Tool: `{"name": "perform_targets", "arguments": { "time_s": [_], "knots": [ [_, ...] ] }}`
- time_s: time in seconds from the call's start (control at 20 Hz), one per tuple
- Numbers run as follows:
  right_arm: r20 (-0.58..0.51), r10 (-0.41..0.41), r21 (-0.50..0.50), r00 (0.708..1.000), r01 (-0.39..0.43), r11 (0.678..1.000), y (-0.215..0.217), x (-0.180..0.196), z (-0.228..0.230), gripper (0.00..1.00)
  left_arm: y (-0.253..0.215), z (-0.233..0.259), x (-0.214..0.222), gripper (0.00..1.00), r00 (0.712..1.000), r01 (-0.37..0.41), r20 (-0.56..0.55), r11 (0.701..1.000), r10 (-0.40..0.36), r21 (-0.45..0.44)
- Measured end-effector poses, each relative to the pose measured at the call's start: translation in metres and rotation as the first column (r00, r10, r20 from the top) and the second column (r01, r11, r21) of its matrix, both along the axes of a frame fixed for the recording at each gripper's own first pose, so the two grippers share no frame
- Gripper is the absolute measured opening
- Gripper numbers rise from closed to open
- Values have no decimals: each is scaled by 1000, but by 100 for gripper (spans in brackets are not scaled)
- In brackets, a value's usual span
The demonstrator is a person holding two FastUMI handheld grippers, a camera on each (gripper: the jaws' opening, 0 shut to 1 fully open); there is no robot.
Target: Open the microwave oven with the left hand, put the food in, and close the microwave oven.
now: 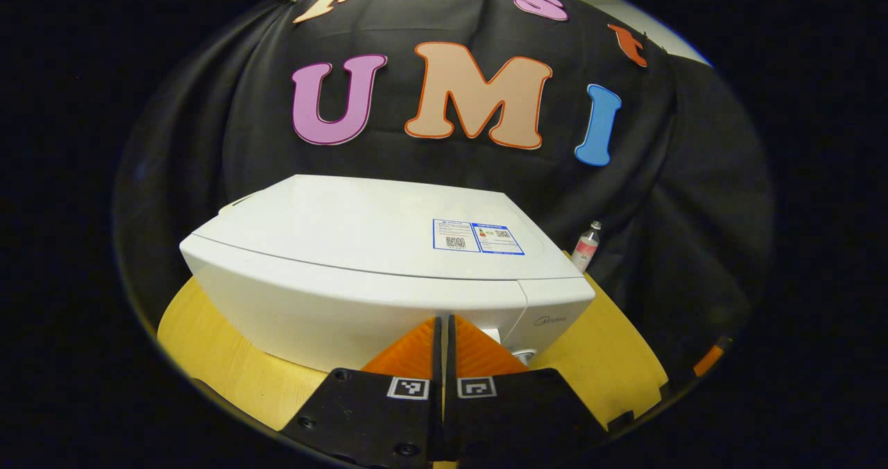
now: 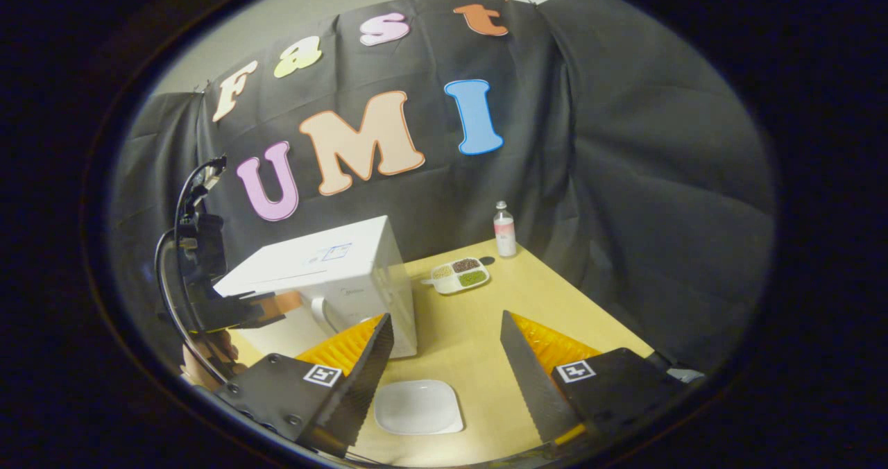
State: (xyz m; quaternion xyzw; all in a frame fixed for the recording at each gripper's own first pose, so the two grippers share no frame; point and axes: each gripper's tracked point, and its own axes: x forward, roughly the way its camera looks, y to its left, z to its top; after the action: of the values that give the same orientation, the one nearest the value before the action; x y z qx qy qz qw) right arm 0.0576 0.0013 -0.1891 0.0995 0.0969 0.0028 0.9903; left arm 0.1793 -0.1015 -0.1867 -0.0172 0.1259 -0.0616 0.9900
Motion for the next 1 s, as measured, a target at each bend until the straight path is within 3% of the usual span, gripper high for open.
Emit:
{"name": "perform_targets", "arguments": {
  "time_s": [0.25,0.35,0.4,0.5,0.6,0.7,0.8,0.85,0.9,0.95,1.0],
  "knots": [
    [-5,-2,5,1000,2,1000,-1,-3,-1,90,2,10,-21,1,999,37,28,999,-37,4],
    [-7,1,8,1000,-1,1000,0,-2,-2,90,12,11,-33,4,1000,20,20,1000,-20,-1],
    [-9,4,11,1000,-4,1000,1,-1,-4,96,16,11,-40,4,1000,16,18,1000,-16,-8],
    [-18,16,13,1000,-15,1000,3,-1,-6,90,28,12,-52,5,1000,-1,14,1000,1,-9],
    [-19,28,8,999,-28,1000,7,1,-6,91,39,9,-66,9,1000,-16,2,1000,16,-6],
    [-20,45,-5,999,-45,999,12,2,-7,95,50,-2,-79,20,999,-36,-19,999,36,-3],
    [-11,70,-17,997,-70,997,18,2,-4,90,62,-4,-91,24,997,-73,-37,997,73,-4],
    [-8,86,-19,996,-86,996,22,3,-4,95,68,-3,-96,42,995,-93,-37,996,93,-12],
    [-11,107,-23,994,-107,994,27,4,-4,95,70,-3,-101,50,994,-105,-38,994,104,-23],
    [-13,121,-29,993,-122,992,30,6,-5,91,73,-1,-107,67,993,-114,-34,993,113,-27],
    [-11,134,-42,991,-134,990,33,5,-3,95,76,-1,-111,73,993,-116,-33,993,115,-14]
  ]
}}
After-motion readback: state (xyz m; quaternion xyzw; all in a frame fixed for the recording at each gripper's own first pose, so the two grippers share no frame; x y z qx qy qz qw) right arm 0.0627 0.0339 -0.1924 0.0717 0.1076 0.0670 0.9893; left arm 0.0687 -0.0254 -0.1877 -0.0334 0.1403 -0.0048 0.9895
